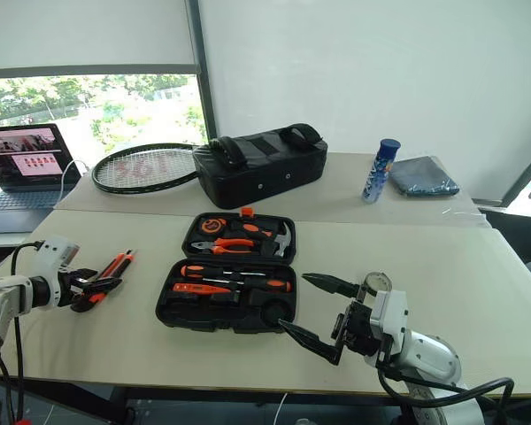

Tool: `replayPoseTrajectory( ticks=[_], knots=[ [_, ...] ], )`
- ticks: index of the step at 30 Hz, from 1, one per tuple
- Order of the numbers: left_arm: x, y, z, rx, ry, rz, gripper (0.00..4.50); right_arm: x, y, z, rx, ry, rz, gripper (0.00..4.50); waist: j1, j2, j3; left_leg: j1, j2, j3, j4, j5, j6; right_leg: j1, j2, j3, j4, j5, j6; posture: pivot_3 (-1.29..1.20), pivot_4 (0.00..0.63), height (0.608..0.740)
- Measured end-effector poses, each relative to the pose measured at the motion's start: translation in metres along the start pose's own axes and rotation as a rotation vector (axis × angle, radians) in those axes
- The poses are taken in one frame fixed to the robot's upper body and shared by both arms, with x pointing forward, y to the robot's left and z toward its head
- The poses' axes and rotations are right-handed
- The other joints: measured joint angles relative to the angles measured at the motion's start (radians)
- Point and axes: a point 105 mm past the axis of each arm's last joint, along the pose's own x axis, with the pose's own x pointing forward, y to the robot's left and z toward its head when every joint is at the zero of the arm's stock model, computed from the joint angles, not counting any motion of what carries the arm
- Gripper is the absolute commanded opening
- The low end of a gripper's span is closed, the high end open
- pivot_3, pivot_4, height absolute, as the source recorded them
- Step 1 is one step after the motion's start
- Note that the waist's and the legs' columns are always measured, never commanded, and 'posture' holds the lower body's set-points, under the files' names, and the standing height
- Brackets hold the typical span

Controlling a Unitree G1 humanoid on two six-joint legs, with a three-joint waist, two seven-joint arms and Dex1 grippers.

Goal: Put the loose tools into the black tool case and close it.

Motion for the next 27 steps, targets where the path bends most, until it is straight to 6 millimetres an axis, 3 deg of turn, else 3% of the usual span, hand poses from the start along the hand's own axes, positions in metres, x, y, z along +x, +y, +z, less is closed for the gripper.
replayPoseTrajectory(
  ticks=[3,6,8,11,15,19,24,27],
  knots=[
    [0.000,-0.003,0.000,0.004,-0.001,-0.029,1.67,-0.001,0.001,-0.001,0.003,0.004,-0.002,4.50,0.001,0.000,0.000,0.000,0.000,0.000,0.000,0.000,0.000,0.000,0.000,0.000,0.000,0.000,0.000,0.00,0.150,0.740],
    [-0.004,-0.009,0.001,0.004,-0.044,-0.105,1.65,-0.002,0.002,-0.002,0.006,0.009,-0.002,4.50,0.001,0.000,0.000,-0.001,0.000,0.000,0.000,0.000,0.000,-0.001,0.000,0.000,0.000,0.000,0.000,0.00,0.150,0.740],
    [-0.017,-0.032,0.022,0.049,-0.208,-0.310,1.65,-0.005,0.003,-0.003,0.008,0.021,-0.005,4.50,0.001,-0.002,0.001,-0.003,0.001,0.000,0.000,0.000,0.000,-0.002,0.000,-0.001,0.000,0.000,0.000,0.00,0.150,0.740],
    [-0.036,-0.054,0.054,0.145,-0.352,-0.477,1.65,-0.007,0.003,-0.003,0.005,0.032,-0.008,4.50,0.008,-0.002,0.001,-0.002,0.000,0.000,0.001,0.000,0.000,-0.001,-0.001,-0.001,0.000,0.000,0.000,0.00,0.150,0.740],
    [-0.043,-0.088,0.077,0.369,-0.319,-0.643,1.65,-0.014,0.003,-0.001,-0.007,0.057,-0.014,4.50,0.021,-0.001,0.001,-0.001,-0.001,0.000,0.002,0.000,0.000,0.001,-0.001,0.000,-0.001,0.000,0.001,0.00,0.150,0.740],
    [-0.020,-0.144,0.071,0.661,-0.196,-0.844,1.65,-0.016,0.001,-0.001,-0.015,0.065,-0.020,4.50,0.022,-0.001,0.001,-0.001,-0.001,0.000,0.003,0.000,0.000,0.002,-0.001,0.001,-0.001,0.000,0.002,0.00,0.150,0.740],
    [0.010,-0.190,0.049,0.769,-0.144,-0.946,1.65,-0.015,0.001,0.001,-0.024,0.063,-0.026,4.50,0.008,-0.001,0.001,-0.002,0.000,0.000,0.002,0.000,0.000,-0.001,0.001,0.002,0.000,0.000,0.001,0.00,0.150,0.740],
    [0.017,-0.195,0.041,0.815,-0.095,-0.941,1.65,-0.013,0.003,0.007,-0.038,0.052,-0.034,4.50,0.003,-0.001,0.001,-0.002,0.000,-0.001,0.002,0.000,0.000,0.000,0.001,0.002,0.000,0.000,0.001,0.00,0.150,0.740]
  ],
)
